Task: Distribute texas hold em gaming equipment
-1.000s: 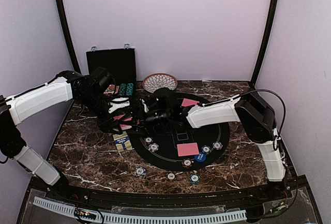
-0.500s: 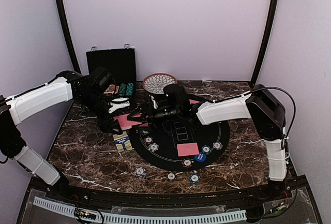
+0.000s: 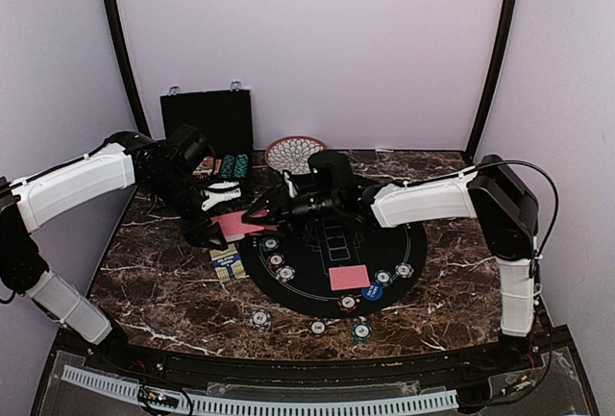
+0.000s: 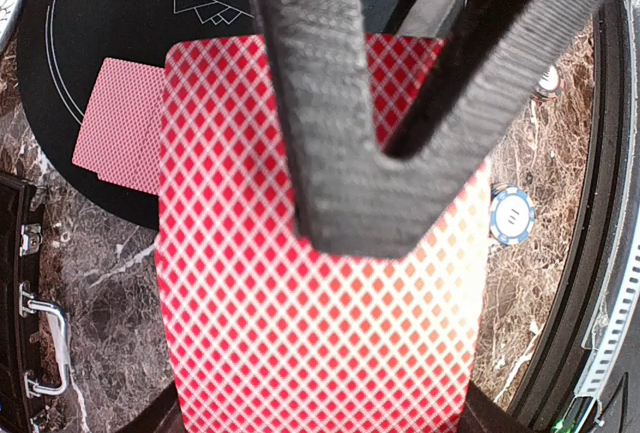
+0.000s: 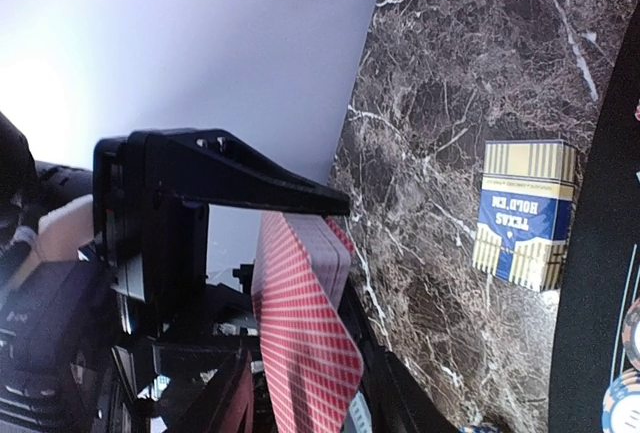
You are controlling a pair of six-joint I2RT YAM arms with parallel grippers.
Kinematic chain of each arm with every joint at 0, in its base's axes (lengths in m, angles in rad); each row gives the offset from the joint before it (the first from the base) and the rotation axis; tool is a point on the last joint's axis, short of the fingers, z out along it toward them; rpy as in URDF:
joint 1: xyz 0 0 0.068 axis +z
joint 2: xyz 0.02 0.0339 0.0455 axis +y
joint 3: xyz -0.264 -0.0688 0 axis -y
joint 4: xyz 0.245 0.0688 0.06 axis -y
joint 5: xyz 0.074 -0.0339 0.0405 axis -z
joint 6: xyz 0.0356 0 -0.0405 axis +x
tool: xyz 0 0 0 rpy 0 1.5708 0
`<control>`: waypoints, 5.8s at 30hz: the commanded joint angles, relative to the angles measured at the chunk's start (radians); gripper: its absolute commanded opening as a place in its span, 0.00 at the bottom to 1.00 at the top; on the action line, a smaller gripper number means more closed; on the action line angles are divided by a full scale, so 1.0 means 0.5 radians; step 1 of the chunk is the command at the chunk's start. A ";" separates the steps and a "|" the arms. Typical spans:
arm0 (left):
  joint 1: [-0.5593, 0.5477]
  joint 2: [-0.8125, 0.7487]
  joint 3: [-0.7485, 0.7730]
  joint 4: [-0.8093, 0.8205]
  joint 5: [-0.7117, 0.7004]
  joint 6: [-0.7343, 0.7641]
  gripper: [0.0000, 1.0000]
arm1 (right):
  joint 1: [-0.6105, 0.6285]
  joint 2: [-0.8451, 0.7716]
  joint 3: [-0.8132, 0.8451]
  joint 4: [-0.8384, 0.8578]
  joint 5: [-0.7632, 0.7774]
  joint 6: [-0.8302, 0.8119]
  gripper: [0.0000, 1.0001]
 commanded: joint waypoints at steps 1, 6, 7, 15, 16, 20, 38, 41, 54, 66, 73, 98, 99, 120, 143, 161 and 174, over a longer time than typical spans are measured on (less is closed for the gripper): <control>-0.003 -0.085 -0.014 0.005 0.017 0.008 0.00 | -0.019 -0.121 -0.044 -0.004 -0.022 -0.027 0.32; -0.002 -0.085 -0.015 0.004 0.012 0.008 0.00 | -0.028 -0.169 -0.072 -0.022 -0.022 -0.037 0.21; -0.002 -0.085 -0.015 0.004 0.008 0.010 0.00 | -0.031 -0.179 -0.076 -0.031 -0.021 -0.042 0.20; -0.002 -0.077 -0.018 0.003 -0.004 0.011 0.00 | -0.048 -0.220 -0.098 -0.062 -0.020 -0.055 0.01; -0.003 -0.078 -0.018 0.002 -0.009 0.011 0.00 | -0.052 -0.224 -0.098 -0.070 -0.020 -0.061 0.00; -0.002 -0.078 -0.015 0.005 -0.014 0.011 0.00 | -0.068 -0.238 -0.096 -0.094 -0.026 -0.074 0.00; -0.002 -0.077 -0.015 -0.011 -0.016 0.017 0.00 | -0.623 -0.552 -0.387 -0.146 -0.115 -0.138 0.00; -0.003 -0.084 -0.016 -0.016 -0.018 0.020 0.00 | -0.796 -0.550 -0.360 -0.303 -0.066 -0.264 0.00; -0.002 -0.080 -0.015 -0.024 -0.018 0.017 0.00 | -1.164 -0.086 0.047 -0.824 0.188 -0.691 0.00; -0.002 -0.096 -0.020 -0.030 -0.026 0.020 0.00 | -1.194 0.249 0.352 -0.883 0.231 -0.698 0.00; -0.002 -0.094 -0.012 -0.036 -0.018 0.018 0.00 | -1.221 0.325 0.385 -0.935 0.272 -0.722 0.00; -0.002 -0.097 -0.008 -0.043 -0.005 0.020 0.00 | -1.247 0.241 0.516 -1.305 0.584 -0.949 0.44; -0.003 -0.096 -0.008 -0.042 -0.003 0.020 0.00 | -1.247 0.215 0.521 -1.332 0.617 -0.967 0.46; -0.003 -0.040 0.037 -0.016 0.020 0.020 0.00 | -0.425 -0.691 -0.481 -0.488 0.356 -0.525 0.75; -0.003 -0.031 0.060 -0.023 0.060 0.001 0.00 | 0.151 -0.153 -0.158 0.134 0.262 -0.140 0.80; -0.002 -0.027 0.070 -0.024 0.071 -0.007 0.00 | 0.155 0.151 0.135 0.237 0.146 0.008 0.81; -0.002 -0.043 0.056 -0.033 0.068 -0.003 0.00 | 0.149 0.299 0.244 0.289 0.192 0.137 0.79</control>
